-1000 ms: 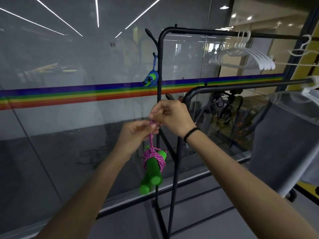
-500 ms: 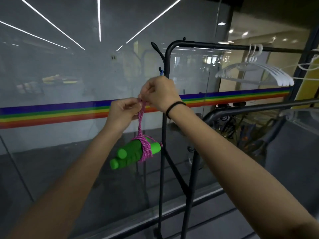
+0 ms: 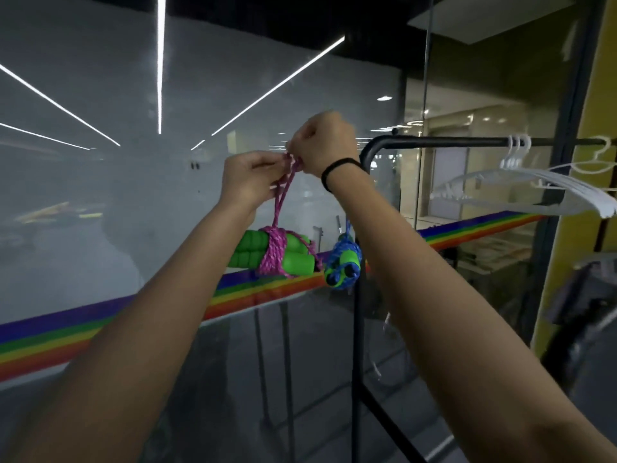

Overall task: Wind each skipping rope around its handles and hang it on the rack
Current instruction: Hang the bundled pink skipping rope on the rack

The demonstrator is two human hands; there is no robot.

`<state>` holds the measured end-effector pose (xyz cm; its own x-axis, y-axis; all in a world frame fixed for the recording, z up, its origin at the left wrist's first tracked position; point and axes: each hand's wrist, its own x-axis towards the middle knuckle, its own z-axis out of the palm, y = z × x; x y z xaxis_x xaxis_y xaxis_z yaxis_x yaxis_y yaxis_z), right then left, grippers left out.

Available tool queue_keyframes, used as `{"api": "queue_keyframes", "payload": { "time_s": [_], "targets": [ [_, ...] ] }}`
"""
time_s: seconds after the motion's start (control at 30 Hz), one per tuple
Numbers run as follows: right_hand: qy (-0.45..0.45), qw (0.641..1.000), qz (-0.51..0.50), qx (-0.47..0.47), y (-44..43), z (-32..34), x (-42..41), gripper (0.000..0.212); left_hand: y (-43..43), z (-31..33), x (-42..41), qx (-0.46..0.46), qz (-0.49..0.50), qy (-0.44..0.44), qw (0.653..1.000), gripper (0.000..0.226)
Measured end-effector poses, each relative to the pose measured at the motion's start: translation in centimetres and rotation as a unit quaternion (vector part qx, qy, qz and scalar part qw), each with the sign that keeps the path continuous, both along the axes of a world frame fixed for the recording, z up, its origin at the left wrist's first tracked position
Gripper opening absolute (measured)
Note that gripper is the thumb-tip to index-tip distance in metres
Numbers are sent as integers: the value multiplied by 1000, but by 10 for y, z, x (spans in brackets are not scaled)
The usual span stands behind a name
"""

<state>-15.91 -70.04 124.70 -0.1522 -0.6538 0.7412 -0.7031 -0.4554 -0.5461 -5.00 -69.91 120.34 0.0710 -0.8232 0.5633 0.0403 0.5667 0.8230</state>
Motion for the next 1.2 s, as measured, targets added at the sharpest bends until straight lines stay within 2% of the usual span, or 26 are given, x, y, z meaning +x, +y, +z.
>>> {"api": "queue_keyframes", "payload": {
  "time_s": [0.13, 0.3, 0.4, 0.7, 0.77, 0.97, 1.2],
  "targets": [
    [-46, 999, 9, -2, -20, 18, -5, 14, -45, 19, -5, -46, 11, 1, 999, 7],
    [-25, 999, -30, -6, -41, 21, -23, 22, -85, 25, -24, -79, 23, -26, 996, 13],
    [-37, 998, -54, 0, -54, 19, -39, 14, -101, 24, -41, -84, -1, -28, 996, 16],
    [-51, 993, -100, 42, -73, -4, -71, 12, -133, 4, -68, -44, -76, -44, 995, 20],
    [-39, 992, -116, 29, -74, -13, -73, 21, -135, -4, -70, -32, -109, -44, 993, 19],
    [-18, 981, -190, -26, -75, -35, -74, 15, -136, -22, -70, 4, -185, -67, 981, 18],
    [-35, 984, -164, -59, -58, -53, -72, 18, -123, -31, -58, 7, -148, -83, 985, 13]
  ]
}}
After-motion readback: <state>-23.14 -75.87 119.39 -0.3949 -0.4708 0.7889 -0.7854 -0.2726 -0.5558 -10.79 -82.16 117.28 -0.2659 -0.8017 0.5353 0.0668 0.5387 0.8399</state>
